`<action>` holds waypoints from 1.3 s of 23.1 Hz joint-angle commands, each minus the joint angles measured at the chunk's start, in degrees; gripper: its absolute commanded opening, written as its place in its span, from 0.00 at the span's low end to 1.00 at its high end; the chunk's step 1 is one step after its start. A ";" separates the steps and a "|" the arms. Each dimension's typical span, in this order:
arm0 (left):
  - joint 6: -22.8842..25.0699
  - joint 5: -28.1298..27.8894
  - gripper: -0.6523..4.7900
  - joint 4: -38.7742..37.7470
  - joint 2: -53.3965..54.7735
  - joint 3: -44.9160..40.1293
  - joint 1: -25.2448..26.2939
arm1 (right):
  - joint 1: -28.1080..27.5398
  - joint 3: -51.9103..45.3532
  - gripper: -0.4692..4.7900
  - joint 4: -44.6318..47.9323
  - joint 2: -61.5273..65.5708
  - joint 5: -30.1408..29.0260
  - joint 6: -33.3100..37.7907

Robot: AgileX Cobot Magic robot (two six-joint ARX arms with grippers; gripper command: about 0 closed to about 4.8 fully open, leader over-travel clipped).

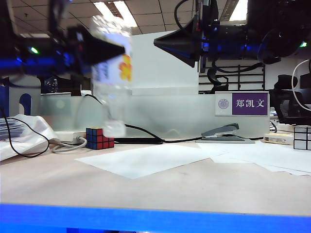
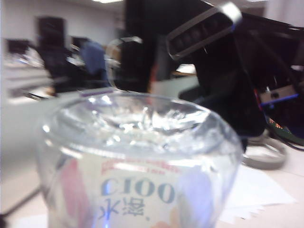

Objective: Flip the plastic bottle upside down.

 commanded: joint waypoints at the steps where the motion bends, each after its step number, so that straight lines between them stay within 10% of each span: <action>1: -3.89 4.74 0.11 0.94 6.51 5.29 -0.09 | -0.46 -0.17 0.07 0.79 -0.28 1.22 -2.56; 30: 2.64 16.41 0.11 -0.24 16.00 12.20 -4.74 | -4.74 -0.20 0.07 1.40 -0.31 -3.08 -1.88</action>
